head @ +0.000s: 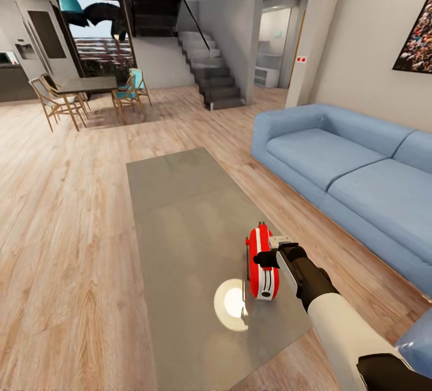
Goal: Turn on the radio receiver that's on the table in the living room.
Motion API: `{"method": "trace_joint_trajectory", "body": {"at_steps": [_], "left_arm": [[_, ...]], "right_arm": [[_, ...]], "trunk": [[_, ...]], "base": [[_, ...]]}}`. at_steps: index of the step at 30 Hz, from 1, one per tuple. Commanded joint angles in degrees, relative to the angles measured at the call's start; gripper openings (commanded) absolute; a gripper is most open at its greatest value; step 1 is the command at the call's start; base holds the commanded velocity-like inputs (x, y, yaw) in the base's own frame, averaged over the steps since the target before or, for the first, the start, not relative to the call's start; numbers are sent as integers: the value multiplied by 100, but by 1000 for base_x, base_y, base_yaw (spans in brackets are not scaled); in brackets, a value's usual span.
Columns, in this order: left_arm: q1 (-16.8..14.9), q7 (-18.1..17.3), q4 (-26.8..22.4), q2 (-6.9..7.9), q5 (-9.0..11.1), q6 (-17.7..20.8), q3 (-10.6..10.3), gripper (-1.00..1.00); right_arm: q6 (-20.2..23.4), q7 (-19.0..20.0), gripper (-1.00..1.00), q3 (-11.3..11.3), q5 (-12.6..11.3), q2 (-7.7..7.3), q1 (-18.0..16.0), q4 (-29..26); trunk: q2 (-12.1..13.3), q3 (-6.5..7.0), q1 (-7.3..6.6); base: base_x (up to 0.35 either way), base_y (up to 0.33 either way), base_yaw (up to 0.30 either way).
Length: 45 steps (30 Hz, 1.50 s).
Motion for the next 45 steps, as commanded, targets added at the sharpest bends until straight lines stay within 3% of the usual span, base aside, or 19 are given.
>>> {"method": "trace_joint_trajectory", "body": {"at_steps": [1,17,40,41,45], "left_arm": [[0,0,0,0,0,0,0,100],[0,0,0,-2,0,0,0,100],[0,0,0,-2,0,0,0,100],[0,0,0,-2,0,2,0,100],[0,0,0,-2,0,0,0,100]], "right_arm": [[0,0,100,0,0,0,0,0],[-3,0,100,-4,0,0,0,0],[-16,0,100,-7,0,-16,0,7],[-16,0,-100,-7,0,-18,0,8],[-17,0,-100,-7,0,-23,0,13]], "trunk": [[0,-9,0],[0,-144,0],[0,-153,0],[0,-153,0],[0,-153,0]], "base": [[0,0,0],[0,0,0],[0,0,0],[0,0,0],[0,0,0]]}}
